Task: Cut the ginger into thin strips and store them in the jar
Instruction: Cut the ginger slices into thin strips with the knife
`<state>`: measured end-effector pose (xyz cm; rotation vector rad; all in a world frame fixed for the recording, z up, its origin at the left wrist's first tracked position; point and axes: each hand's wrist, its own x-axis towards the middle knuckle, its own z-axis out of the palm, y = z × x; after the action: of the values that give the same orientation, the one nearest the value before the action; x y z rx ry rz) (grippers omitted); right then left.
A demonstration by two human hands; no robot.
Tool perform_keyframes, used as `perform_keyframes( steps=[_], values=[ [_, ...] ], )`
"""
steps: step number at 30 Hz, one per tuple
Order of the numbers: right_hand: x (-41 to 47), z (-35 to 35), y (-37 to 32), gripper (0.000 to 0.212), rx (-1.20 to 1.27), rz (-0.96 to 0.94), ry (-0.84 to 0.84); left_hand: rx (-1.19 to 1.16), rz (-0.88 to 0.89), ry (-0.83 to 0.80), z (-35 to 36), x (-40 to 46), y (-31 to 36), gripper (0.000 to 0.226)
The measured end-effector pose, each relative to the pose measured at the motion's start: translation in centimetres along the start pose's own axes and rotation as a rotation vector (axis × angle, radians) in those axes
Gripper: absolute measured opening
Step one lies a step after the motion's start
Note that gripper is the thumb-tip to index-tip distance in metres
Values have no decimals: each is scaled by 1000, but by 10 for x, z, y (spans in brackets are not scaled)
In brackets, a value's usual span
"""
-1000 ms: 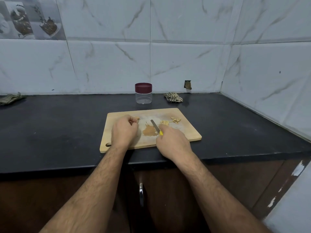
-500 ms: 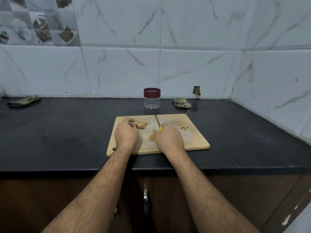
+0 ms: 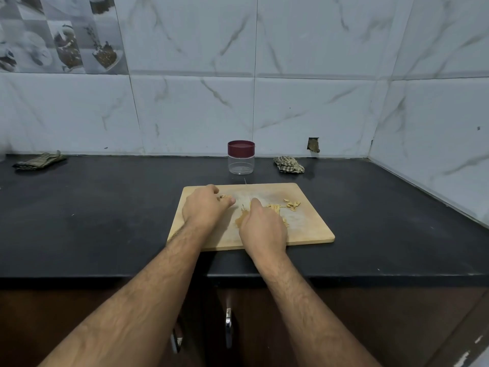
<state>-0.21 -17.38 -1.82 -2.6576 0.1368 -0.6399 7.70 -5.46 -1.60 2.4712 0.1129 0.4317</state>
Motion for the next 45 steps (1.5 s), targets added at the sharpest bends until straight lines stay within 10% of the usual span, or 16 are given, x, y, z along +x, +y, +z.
perform_keyframes(
  steps=[5,19,45],
  values=[
    [-1,1,1,24,14,-28,63,-17,11,-6,1,0,-4,32],
    [-3,-1,2,33,74,-23,68,-371,215,-129,-14,-12,-23,50],
    [-20,-35,6,49,97,-114,-131,-331,170,-132,-12,-17,-27,36]
  ],
)
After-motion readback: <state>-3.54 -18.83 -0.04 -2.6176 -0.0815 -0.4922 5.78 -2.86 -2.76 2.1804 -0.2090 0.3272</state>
